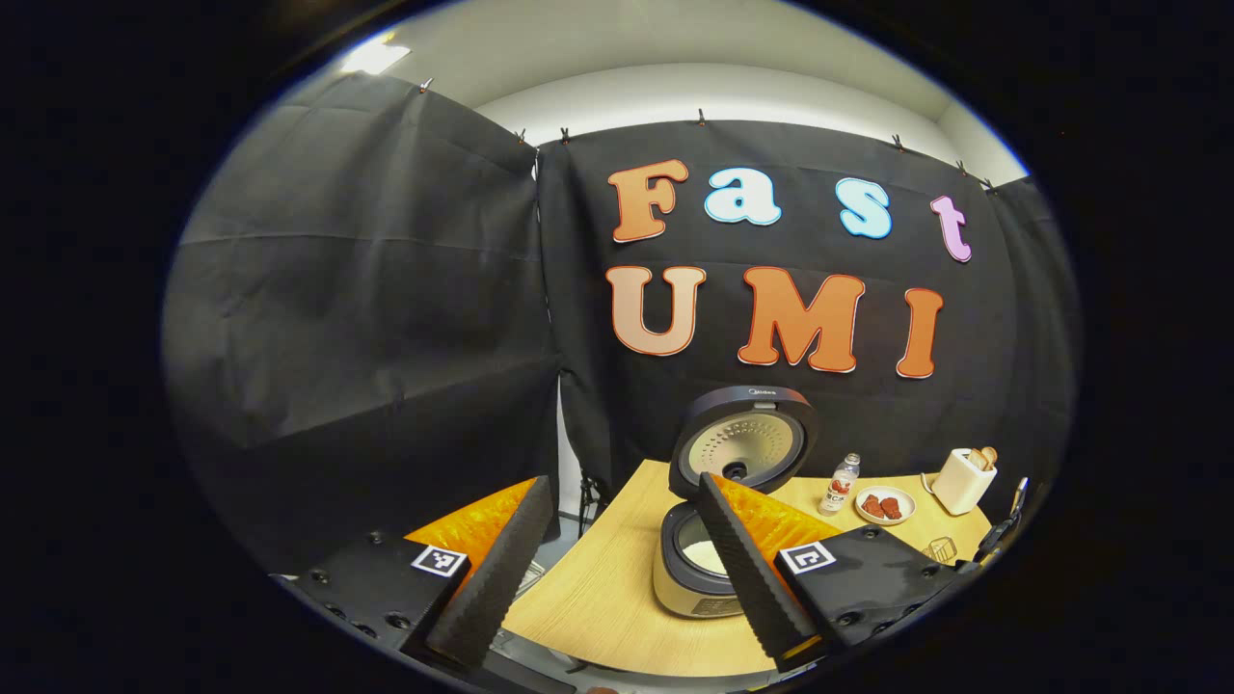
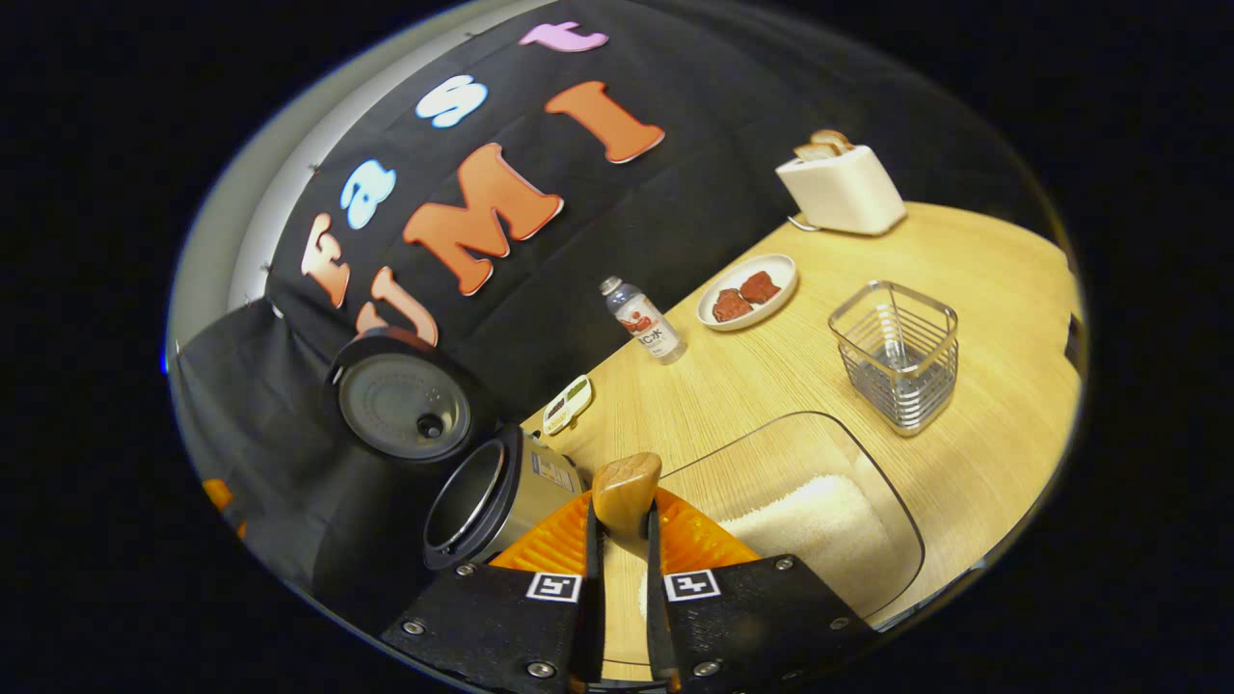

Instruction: Close the left gripper, press the button to open the rice cooker; take a wooden spoon from the chopstick holder with the right hand, scoop a spoonful of rice and pour it into the rice cooker, then put the wooden spoon back into the chopstick holder.

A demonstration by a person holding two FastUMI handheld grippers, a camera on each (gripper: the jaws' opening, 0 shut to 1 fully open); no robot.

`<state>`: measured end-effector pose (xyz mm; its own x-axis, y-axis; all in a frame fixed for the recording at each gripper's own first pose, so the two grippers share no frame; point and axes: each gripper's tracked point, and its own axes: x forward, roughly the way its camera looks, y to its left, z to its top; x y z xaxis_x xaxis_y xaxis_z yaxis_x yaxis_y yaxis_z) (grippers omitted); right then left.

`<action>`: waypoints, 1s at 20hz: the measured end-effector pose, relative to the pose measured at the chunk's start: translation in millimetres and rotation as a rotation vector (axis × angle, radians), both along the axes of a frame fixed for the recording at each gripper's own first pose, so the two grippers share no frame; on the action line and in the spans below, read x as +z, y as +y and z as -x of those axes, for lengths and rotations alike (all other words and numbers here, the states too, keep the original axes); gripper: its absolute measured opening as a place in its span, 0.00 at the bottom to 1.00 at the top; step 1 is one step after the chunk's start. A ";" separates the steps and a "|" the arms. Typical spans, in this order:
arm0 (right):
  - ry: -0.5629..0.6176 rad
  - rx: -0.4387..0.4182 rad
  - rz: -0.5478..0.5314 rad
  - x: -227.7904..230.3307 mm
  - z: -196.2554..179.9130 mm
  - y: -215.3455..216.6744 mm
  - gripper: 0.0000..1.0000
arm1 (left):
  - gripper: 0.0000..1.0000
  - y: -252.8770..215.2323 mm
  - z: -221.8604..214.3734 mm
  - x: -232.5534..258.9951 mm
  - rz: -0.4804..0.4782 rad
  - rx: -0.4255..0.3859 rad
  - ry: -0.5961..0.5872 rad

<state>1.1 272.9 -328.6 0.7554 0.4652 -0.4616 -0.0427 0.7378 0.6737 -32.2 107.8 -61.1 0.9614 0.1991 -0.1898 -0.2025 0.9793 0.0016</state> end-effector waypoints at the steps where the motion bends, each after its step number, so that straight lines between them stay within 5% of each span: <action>1: 0.043 -0.028 -0.045 -3.6 -0.9 -4.8 0.17 | 0.97 -1.2 -1.6 1.0 0.002 -0.002 -0.002; 7: 0.190 -0.127 -0.250 -9.3 -3.3 -28.9 0.17 | 0.98 -11.1 -9.2 13.5 -0.006 -0.026 -0.026; 20: 0.249 -0.270 -0.494 32.3 -15.7 -72.6 0.17 | 0.97 -45.0 -26.4 25.7 -0.033 -0.092 -0.057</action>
